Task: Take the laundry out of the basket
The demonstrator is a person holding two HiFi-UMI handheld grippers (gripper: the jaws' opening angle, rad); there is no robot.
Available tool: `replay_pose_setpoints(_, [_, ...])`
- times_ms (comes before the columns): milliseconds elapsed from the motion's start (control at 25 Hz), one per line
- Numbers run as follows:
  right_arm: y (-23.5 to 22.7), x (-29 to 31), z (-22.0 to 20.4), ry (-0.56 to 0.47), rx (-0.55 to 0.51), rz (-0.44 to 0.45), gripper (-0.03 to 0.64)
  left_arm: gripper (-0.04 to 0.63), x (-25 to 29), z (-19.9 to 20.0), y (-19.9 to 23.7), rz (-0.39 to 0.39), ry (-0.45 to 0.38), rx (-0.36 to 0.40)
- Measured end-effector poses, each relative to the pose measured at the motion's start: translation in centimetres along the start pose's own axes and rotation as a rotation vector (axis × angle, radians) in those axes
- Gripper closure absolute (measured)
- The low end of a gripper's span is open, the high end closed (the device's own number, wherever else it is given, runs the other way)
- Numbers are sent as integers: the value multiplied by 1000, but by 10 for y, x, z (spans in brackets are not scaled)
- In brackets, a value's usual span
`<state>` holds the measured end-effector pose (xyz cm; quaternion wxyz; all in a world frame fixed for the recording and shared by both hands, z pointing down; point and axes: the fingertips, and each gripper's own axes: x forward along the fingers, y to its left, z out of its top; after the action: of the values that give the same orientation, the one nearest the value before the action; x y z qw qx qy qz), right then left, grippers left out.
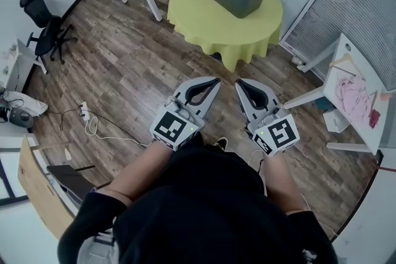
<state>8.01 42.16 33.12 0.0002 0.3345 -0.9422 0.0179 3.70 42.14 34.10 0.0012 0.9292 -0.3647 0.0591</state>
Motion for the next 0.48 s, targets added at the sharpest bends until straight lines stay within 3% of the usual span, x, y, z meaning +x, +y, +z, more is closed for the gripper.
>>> replay_pose_setpoints(160, [-8, 0, 1, -1, -3, -8, 594, 586, 3, 6, 0, -3, -37, -2])
replay_pose_setpoints(480, [-26, 26, 2, 8, -2, 5, 592, 586, 19, 6, 29, 13, -34, -10])
